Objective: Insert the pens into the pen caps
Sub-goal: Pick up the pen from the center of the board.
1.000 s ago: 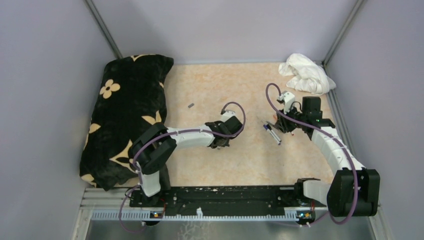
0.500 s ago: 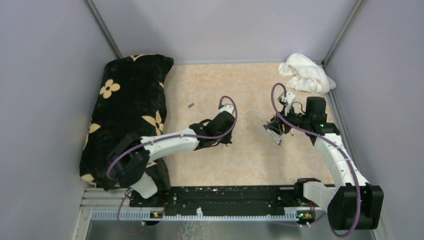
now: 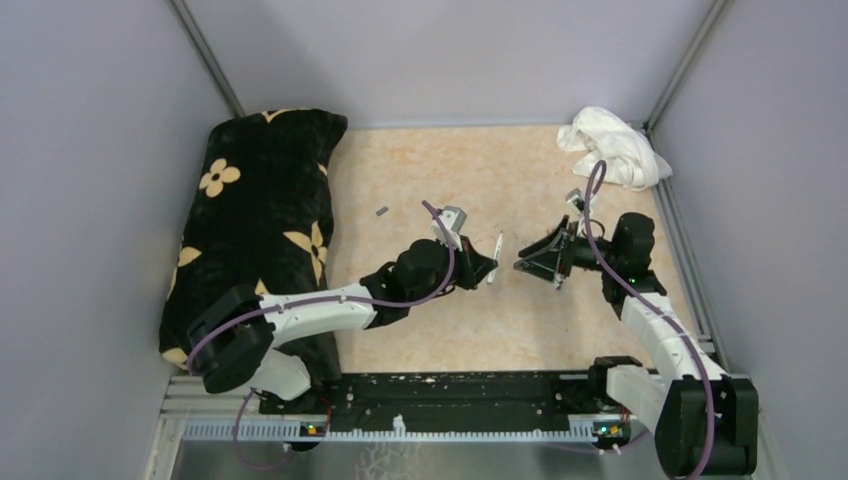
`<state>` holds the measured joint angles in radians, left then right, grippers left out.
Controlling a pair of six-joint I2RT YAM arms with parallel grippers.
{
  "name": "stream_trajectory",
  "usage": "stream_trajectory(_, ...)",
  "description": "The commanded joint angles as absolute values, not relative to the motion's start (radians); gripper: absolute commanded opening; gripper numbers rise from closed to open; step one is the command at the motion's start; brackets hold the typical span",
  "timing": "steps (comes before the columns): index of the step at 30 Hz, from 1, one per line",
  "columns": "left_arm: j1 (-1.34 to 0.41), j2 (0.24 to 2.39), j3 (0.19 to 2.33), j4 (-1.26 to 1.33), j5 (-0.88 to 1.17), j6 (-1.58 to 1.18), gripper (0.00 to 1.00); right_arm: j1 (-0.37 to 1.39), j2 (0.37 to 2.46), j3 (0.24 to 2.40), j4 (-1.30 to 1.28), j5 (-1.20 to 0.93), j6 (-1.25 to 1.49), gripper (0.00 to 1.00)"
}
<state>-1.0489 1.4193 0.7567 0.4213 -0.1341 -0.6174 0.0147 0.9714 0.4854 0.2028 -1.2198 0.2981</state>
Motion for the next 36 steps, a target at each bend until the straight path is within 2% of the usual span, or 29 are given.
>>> stream_trajectory(1, -1.071, 1.441, 0.774, 0.585, -0.139, -0.634, 0.00, 0.019, 0.976, 0.458, 0.550, -1.205, 0.653, 0.54)
stream_trajectory(13, -1.104, 1.492, 0.809, 0.636, -0.127, -0.642, 0.00, 0.046, 0.991, 0.431, 0.577, -1.099, 0.759, 0.57)
stream_trajectory(21, -1.113, 1.496, 0.818, 0.651, -0.123, -0.647, 0.00, 0.076, 1.000, 0.427, 0.534, -1.046, 0.725, 0.48)
stream_trajectory(26, -1.119, 1.510, 0.829, 0.658, -0.117, -0.650, 0.00, 0.087, 1.002, 0.422, 0.549, -1.049, 0.726, 0.37)
stream_trajectory(29, -1.121, 1.515, 0.838, 0.655, -0.112, -0.647, 0.00, 0.094, 1.003, 0.419, 0.562, -1.059, 0.727, 0.23)
stream_trajectory(32, -1.123, 1.516, 0.838, 0.652, -0.113, -0.647, 0.00, 0.097, 1.003, 0.419, 0.590, -1.082, 0.725, 0.00)
stream_trajectory(33, -1.123, 1.515, 0.836, 0.651, -0.114, -0.647, 0.03, 0.097, 1.002, 0.423, 0.590, -1.087, 0.720, 0.00)
stream_trajectory(36, -1.123, 1.504, 0.821, 0.647, -0.098, -0.634, 0.22, 0.096, 0.997, 0.442, 0.570, -1.105, 0.687, 0.00)
